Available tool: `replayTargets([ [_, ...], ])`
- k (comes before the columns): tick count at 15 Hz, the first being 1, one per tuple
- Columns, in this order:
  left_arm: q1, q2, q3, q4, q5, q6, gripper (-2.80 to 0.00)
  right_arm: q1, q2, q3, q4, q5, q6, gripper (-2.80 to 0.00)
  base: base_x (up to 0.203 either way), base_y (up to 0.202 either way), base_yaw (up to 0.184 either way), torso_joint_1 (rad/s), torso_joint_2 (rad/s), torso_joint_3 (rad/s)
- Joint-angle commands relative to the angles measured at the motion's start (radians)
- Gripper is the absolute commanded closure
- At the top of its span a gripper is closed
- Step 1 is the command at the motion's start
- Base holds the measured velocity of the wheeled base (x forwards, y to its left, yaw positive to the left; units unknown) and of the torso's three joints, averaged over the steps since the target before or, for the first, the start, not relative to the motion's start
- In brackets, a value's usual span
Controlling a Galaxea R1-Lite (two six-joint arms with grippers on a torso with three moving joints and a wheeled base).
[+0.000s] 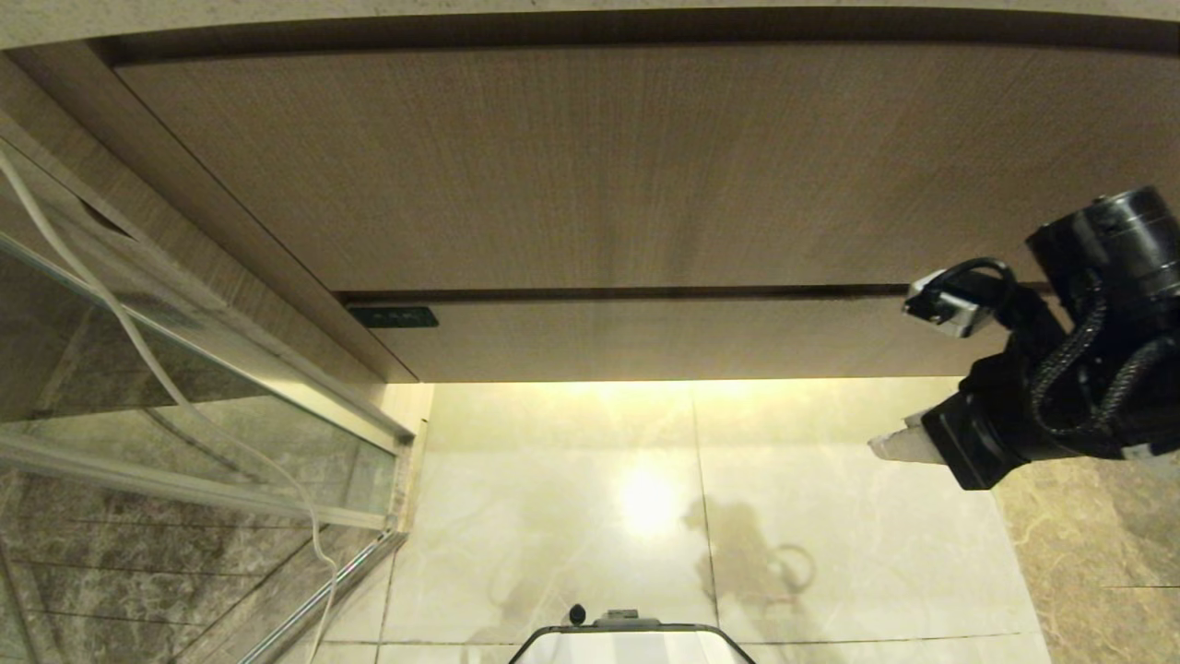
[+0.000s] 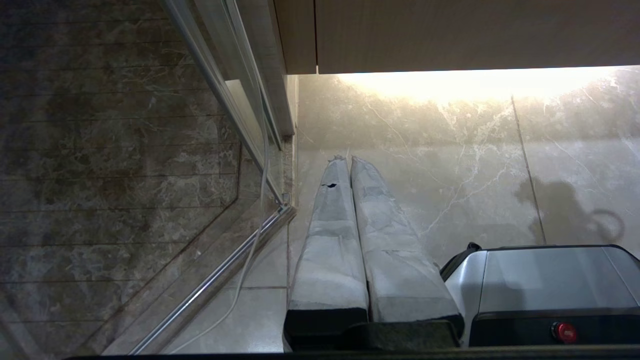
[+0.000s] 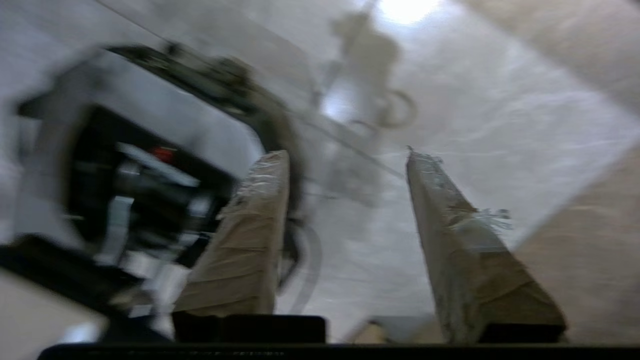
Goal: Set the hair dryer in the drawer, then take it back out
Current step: Pull open the drawer
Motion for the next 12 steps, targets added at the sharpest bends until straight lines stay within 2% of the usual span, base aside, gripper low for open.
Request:
replayTargets([
  [1,0.000,-0.002,0.001,0.000,0.000,0.000,0.00,-0.002,0.143,0.004,-0.061,-0.138,-0.171,-2.80,0.000,0.000,0.000,0.000,0.00,0.000],
  [2,0.000,-0.002,0.001,0.000,0.000,-0.001,0.00,-0.009,0.177,0.021,-0.182,-0.211,-0.262,-2.80,0.000,0.000,0.000,0.000,0.00,0.000],
  [3,0.000,-0.002,0.000,0.000,0.000,0.000,0.00,-0.015,0.202,0.054,-0.338,-0.229,-0.332,-2.80,0.000,0.000,0.000,0.000,0.00,0.000],
  [4,0.000,0.000,-0.001,0.000,0.000,-0.001,0.00,-0.021,0.221,0.095,-0.470,-0.213,-0.389,-2.80,0.000,0.000,0.000,0.000,0.00,0.000],
  [5,0.000,-0.001,-0.001,0.000,0.000,0.000,0.00,-0.028,0.229,0.139,-0.567,-0.143,-0.442,-2.80,0.000,0.000,0.000,0.000,0.00,0.000],
  [6,0.000,-0.001,0.000,0.000,0.000,-0.001,0.00,-0.043,0.231,0.187,-0.650,-0.008,-0.508,-2.80,0.000,0.000,0.000,0.000,0.00,0.000],
  [7,0.000,0.000,0.001,0.000,0.000,-0.001,0.00,-0.063,0.225,0.234,-0.705,0.116,-0.606,-2.80,0.000,0.000,0.000,0.000,0.00,0.000],
  [9,0.000,-0.002,0.000,0.000,0.000,-0.001,0.00,-0.100,0.202,0.305,-0.779,0.259,-0.766,-2.80,0.000,0.000,0.000,0.000,0.00,0.000],
  [12,0.000,-0.002,0.001,0.000,0.000,-0.001,0.00,-0.176,0.191,0.340,-0.915,0.450,-0.927,-2.80,0.000,0.000,0.000,0.000,0.00,0.000],
])
